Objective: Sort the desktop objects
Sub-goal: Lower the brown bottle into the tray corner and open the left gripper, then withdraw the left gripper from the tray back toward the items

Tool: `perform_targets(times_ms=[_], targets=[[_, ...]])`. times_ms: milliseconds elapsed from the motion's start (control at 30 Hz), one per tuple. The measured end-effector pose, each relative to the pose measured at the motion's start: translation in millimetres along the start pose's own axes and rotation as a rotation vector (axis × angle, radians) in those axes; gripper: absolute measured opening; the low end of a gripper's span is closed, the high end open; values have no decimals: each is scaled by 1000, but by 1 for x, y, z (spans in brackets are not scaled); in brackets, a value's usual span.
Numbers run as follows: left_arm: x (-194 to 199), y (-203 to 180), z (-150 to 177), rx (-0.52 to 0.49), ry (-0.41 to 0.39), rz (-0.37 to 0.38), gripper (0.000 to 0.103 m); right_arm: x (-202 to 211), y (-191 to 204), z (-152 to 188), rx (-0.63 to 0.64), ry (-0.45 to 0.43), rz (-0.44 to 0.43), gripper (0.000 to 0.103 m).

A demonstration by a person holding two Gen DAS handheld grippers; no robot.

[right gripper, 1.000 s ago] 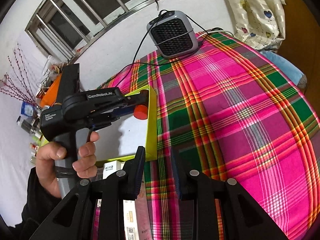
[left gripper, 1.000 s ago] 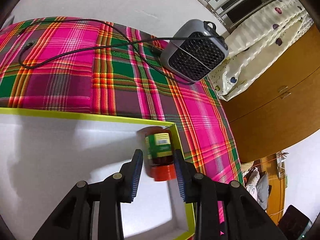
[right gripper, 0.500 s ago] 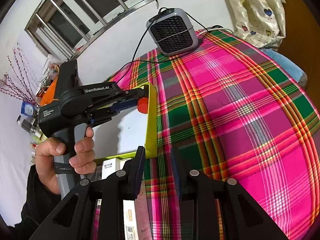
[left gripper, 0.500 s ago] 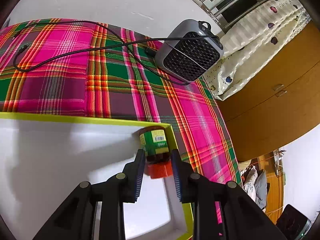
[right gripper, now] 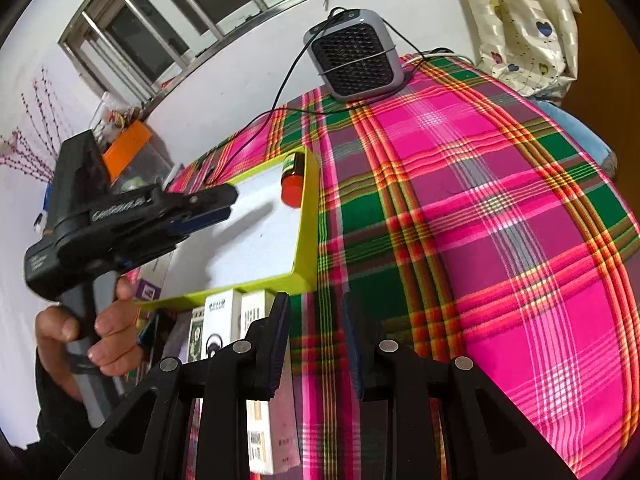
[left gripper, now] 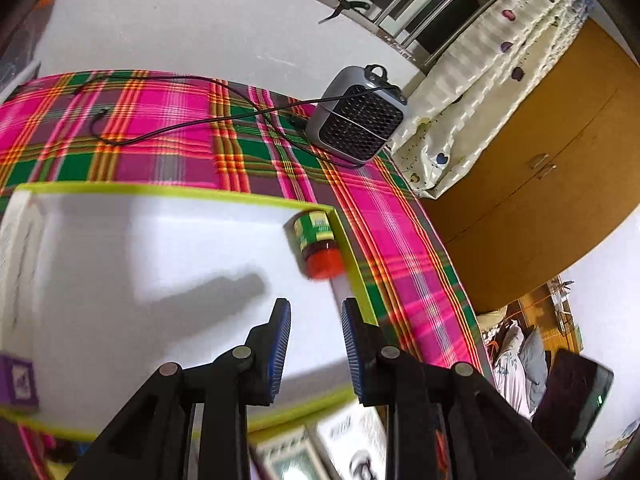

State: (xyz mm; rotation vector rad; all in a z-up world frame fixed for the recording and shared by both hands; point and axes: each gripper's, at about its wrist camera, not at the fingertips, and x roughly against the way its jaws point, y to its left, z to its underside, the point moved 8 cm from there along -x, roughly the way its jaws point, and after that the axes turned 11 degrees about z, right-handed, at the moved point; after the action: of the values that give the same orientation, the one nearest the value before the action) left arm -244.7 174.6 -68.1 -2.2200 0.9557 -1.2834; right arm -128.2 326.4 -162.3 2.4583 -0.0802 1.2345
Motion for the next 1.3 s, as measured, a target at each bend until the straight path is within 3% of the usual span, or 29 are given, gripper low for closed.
perform_targets(times_ms=[333,567,867,1300], targets=[[44,4,48,-76,-49,-82,27,-4,18,26,114,52,-54,27],[83,13,62,-96,-105,-120,27,-6,33,34,161,67,-92,31],[127,47,79,-59,-158,-213,27,-9,39,40,202,87,-86,33],[142,66,85,-61,-165,-269,27,-8,47,38,291,77,-6,33]])
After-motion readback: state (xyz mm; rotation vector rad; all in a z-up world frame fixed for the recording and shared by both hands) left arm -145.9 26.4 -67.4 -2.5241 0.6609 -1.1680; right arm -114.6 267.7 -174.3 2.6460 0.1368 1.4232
